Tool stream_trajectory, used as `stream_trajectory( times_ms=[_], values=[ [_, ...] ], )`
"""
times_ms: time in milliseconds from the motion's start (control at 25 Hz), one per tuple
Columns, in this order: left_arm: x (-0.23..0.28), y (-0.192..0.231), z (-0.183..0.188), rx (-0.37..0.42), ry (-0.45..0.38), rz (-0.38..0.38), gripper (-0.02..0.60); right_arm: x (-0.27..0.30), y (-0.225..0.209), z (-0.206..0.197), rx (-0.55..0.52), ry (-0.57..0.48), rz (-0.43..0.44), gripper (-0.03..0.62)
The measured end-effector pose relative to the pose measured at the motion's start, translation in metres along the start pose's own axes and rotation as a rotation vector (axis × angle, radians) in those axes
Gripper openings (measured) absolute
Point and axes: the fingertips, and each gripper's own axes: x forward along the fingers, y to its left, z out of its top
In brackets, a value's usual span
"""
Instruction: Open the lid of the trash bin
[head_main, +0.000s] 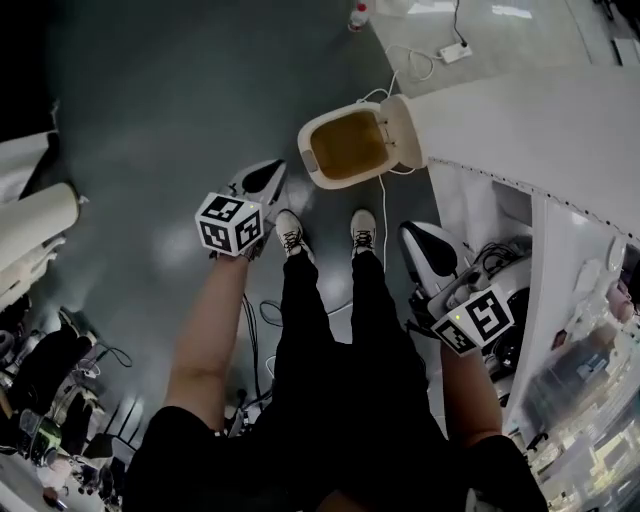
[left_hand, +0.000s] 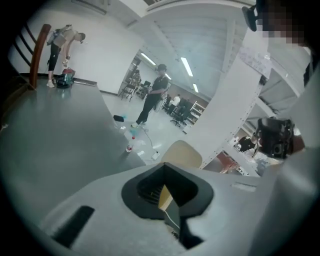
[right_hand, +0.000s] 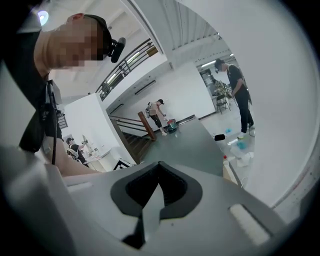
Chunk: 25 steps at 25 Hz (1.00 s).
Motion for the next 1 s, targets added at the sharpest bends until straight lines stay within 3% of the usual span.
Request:
stream_trajectory(
  times_ms=[360,520,800,1000],
  values=[
    [-0.117,-0.136,0.112,0.063,-0.230,-0.181,0.002,-0.056,0.048,0.069,-0.075,-0.124,0.000,0.008],
    [-0.167,-0.196,0.145,0.142,-0.297,-0.231,0.000,-0.081,0.073,0.108,-0.126,-0.195,0.015,0.008],
    [-0.222,-0.296,0.167,0.287,-0.307,-0.362,0.002,-0.123,0.116,0.159,-0.170,-0.292,0.045,0.008],
    [-0.228,-0.334,0.161,0.272,-0.318,-0.413,0.002,-0.131,0.138,0.158,-0.174,-0.287,0.074,0.008]
  ],
)
